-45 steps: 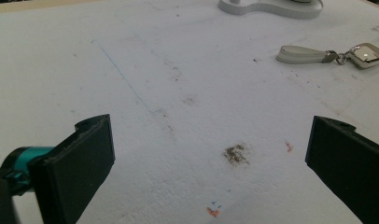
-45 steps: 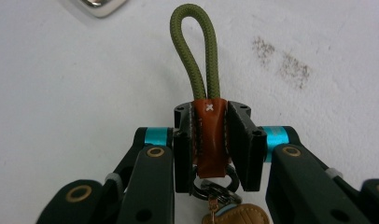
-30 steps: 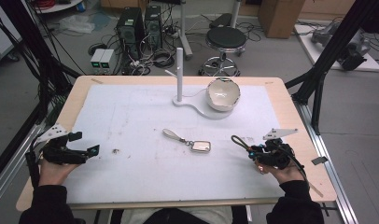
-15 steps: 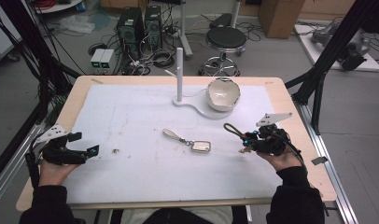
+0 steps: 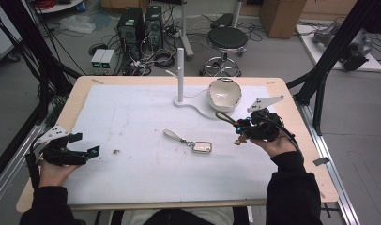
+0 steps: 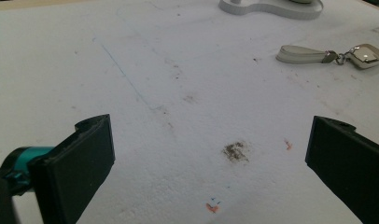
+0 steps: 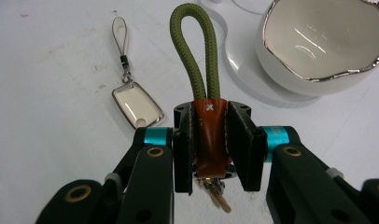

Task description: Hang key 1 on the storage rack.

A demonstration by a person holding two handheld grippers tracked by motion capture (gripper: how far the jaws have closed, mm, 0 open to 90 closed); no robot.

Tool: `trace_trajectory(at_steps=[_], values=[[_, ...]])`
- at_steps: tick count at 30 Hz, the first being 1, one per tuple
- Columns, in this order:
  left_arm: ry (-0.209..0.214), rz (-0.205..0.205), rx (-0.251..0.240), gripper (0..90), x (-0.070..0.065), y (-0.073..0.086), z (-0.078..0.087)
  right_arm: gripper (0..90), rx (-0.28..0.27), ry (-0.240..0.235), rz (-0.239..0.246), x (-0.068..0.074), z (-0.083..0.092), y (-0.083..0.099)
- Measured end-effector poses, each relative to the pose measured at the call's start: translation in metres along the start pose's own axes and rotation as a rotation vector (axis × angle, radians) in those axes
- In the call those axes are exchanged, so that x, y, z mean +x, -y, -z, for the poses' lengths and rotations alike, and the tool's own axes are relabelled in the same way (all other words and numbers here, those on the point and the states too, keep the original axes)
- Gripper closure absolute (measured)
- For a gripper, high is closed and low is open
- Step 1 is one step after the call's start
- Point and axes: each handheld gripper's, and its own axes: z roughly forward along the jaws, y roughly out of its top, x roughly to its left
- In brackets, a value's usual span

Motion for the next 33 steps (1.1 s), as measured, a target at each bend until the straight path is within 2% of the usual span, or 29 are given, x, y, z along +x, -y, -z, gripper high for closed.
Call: trace_trajectory(at_steps=[9,14,15,21,22,24,28,33], values=[[-0.001,0.006,-0.007,1.8,0.0,0.0,0.0,72.0,-0.027,-0.001,-0.004,-0.005,-0.006,-0.019],[0.003,0.012,-0.013,1.8,0.001,0.0,0.001,72.0,-0.062,-0.048,-0.03,-0.009,-0.011,-0.036],[0.003,0.012,-0.011,1.8,0.001,0.0,0.001,72.0,-0.071,-0.057,-0.043,-0.01,-0.012,-0.044],[0.012,0.011,-0.018,1.8,0.0,0.0,0.001,72.0,-0.066,-0.066,-0.031,-0.01,-0.02,-0.065],[0.012,0.012,-0.021,1.8,0.0,-0.001,0.002,72.0,-0.051,-0.059,-0.022,-0.01,-0.023,-0.074],[0.013,0.015,-0.026,1.8,0.0,-0.001,0.002,72.0,-0.047,-0.059,-0.02,-0.01,-0.024,-0.078],[0.018,0.02,-0.03,1.8,0.001,-0.001,0.002,71.9,-0.052,-0.004,-0.016,-0.009,-0.029,-0.094],[0.01,0.013,-0.028,1.8,0.001,0.0,0.002,71.9,-0.048,0.009,-0.01,-0.01,-0.034,-0.112]])
